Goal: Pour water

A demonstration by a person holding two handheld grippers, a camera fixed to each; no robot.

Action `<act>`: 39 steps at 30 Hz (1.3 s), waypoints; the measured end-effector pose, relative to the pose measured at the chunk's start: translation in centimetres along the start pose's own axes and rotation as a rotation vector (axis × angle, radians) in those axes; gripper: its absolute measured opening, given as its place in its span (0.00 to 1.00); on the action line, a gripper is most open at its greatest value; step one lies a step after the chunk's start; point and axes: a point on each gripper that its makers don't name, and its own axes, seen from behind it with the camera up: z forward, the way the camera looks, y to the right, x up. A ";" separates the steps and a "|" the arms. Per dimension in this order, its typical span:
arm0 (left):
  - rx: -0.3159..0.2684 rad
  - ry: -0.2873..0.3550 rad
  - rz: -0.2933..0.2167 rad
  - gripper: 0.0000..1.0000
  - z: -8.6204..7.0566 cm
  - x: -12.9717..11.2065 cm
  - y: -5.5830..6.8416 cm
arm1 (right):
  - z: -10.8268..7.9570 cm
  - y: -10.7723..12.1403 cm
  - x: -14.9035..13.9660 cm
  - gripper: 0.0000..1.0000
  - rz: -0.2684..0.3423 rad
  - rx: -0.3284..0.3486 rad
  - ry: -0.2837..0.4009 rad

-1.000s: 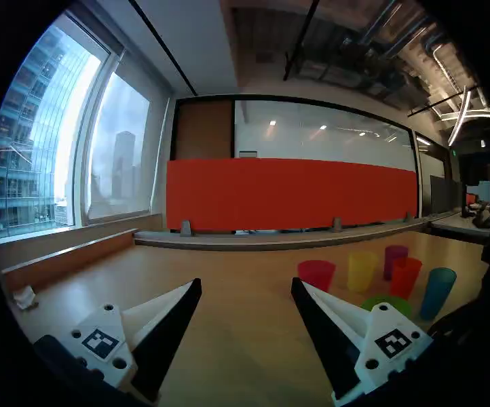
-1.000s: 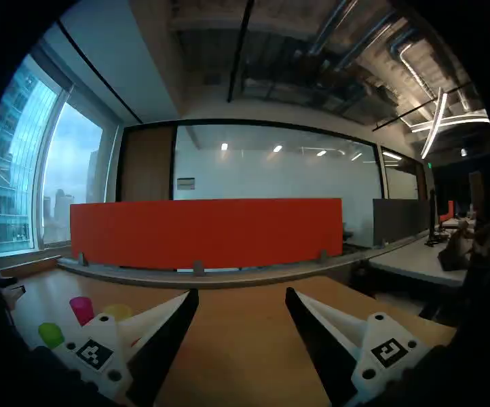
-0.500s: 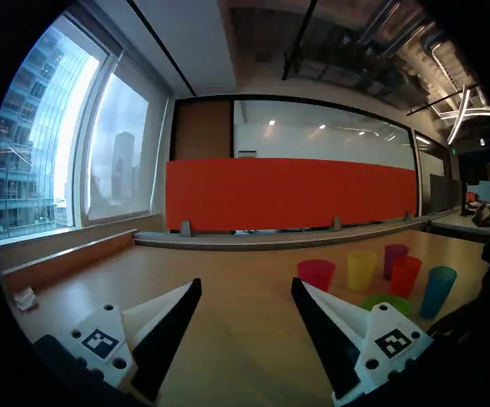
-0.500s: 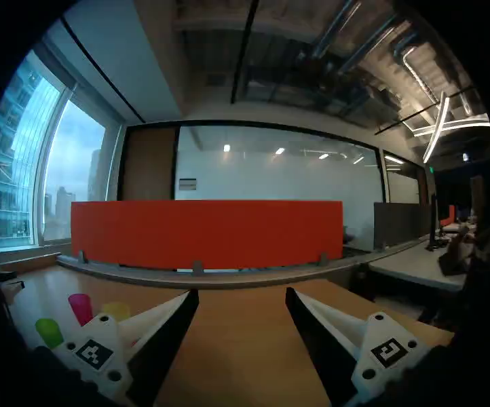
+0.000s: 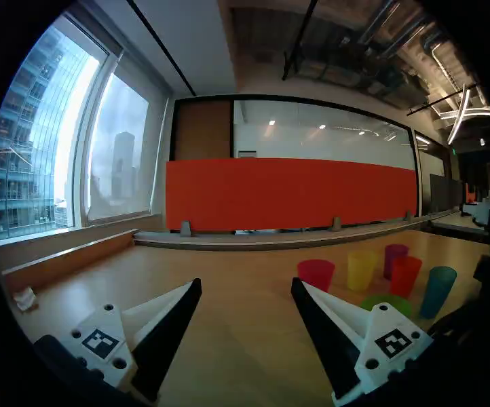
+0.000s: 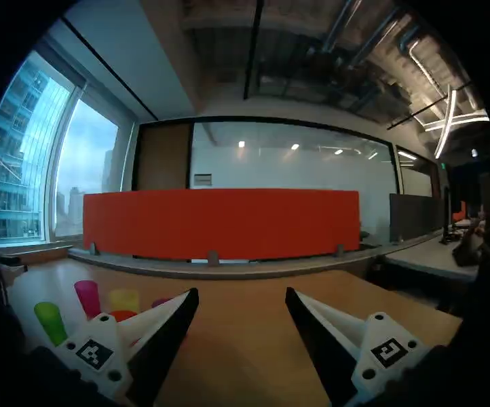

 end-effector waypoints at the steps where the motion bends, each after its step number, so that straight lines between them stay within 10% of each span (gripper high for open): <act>1: 0.000 0.000 0.000 0.99 0.0 0.0 0.0 | 0.0 -0.1 -0.3 0.99 -0.001 0.003 -0.001; 39: 0.000 0.000 0.000 0.99 0.0 0.0 0.0 | 0.8 0.1 -4.9 0.99 -0.012 0.016 -0.055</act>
